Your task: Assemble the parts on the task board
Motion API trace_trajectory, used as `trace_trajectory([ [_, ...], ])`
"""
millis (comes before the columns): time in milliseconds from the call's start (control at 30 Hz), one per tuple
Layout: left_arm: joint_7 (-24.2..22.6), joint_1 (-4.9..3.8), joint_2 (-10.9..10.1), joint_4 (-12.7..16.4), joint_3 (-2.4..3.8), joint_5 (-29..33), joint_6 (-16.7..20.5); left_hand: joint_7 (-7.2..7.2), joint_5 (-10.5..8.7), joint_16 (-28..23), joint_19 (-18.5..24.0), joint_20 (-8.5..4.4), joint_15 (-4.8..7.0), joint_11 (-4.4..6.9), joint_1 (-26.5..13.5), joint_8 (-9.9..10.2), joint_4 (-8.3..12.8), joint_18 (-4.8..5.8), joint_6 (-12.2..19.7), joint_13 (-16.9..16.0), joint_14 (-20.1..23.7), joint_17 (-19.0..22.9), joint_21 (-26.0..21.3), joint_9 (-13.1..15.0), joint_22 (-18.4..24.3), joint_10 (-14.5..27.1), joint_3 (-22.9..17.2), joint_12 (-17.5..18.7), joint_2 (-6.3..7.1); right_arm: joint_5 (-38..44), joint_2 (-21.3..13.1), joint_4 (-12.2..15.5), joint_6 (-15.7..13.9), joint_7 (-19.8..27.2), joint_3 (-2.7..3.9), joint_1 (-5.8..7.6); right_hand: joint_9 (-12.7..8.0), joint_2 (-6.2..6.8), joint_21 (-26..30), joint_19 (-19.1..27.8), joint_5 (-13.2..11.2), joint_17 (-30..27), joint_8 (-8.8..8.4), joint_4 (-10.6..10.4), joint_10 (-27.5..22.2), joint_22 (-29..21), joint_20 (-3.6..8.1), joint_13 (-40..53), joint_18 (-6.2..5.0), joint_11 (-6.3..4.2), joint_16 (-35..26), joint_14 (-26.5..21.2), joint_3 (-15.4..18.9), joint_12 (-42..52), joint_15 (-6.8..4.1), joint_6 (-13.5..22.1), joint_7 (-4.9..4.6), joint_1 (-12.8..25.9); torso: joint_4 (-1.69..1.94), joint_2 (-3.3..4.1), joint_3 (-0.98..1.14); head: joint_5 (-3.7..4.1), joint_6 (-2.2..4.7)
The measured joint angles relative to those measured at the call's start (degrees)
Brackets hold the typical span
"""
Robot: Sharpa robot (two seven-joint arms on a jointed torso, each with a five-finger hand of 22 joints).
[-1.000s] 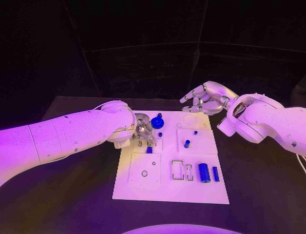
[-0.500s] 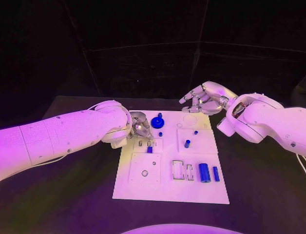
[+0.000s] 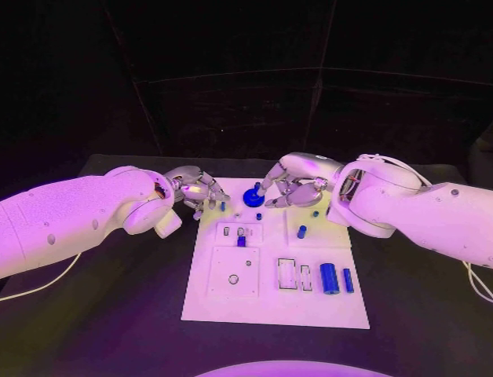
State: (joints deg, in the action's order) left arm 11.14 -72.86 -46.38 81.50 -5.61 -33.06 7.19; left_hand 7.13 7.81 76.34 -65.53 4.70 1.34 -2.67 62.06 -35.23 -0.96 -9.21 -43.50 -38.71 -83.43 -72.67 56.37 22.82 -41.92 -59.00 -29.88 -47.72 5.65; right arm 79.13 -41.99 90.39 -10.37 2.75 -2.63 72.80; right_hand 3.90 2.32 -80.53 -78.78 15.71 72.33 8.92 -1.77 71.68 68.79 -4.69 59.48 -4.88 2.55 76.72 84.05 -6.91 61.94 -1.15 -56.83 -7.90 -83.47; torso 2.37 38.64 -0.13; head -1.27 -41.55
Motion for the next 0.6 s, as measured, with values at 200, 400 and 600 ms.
trace_trajectory([
  [200,-9.12,0.02,-2.28,1.29,-0.31,12.89,2.0,1.24,0.0,-7.56,3.55,0.81,-0.84,-0.82,1.52,0.61,0.4,-0.12,1.24,3.33,4.1,8.2,-6.92,-1.07,6.87,2.4,0.39,2.7,-1.52,11.13,4.39,-1.14,2.1,-0.54,-2.56,-0.48,-0.17,0.45,-0.18,-0.19,-1.38,0.22,-1.17,0.51,0.61,0.2,0.19,0.93,-0.01,-0.61,-0.01,-0.01,-0.83,0.8,-0.82,0.35,0.94,-0.45,0.2,0.0,-0.21,0.16,-0.12],
  [400,-15.79,0.04,-3.38,2.16,-0.38,21.18,3.05,1.24,0.0,-8.53,3.56,0.81,-1.03,-1.13,1.81,0.61,0.56,-0.12,1.64,4.23,4.73,9.42,-7.79,-1.38,7.52,2.71,0.55,2.75,-1.81,19.6,7.59,-3.04,4.1,-1.02,-4.32,-1.19,-0.16,1.09,-0.18,-0.16,-2.02,0.33,-2.52,1.32,0.5,0.19,1.24,1.0,-0.01,-1.98,-0.01,-0.01,-1.65,0.8,-2.04,1.36,1.95,-0.43,0.3,0.01,-0.3,-0.15,-0.31],
  [600,-20.39,0.04,-4.22,2.81,-0.43,26.4,4.1,1.45,0.0,-9.81,3.56,0.81,-1.04,-1.18,2.63,0.61,0.89,-0.23,1.85,5.24,5.33,11.03,-8.63,-1.68,8.18,3.06,0.87,3.12,-2.18,25.87,10.26,-5.13,5.93,-1.24,-5.38,-1.9,-0.16,1.36,-0.18,-0.04,-2.69,0.5,-3.33,2.08,0.38,0.11,1.76,0.94,0.0,-2.47,-0.02,-0.01,-2.71,0.8,-2.45,2.5,2.46,-0.59,0.27,0.07,-0.21,-0.73,-0.72],
])
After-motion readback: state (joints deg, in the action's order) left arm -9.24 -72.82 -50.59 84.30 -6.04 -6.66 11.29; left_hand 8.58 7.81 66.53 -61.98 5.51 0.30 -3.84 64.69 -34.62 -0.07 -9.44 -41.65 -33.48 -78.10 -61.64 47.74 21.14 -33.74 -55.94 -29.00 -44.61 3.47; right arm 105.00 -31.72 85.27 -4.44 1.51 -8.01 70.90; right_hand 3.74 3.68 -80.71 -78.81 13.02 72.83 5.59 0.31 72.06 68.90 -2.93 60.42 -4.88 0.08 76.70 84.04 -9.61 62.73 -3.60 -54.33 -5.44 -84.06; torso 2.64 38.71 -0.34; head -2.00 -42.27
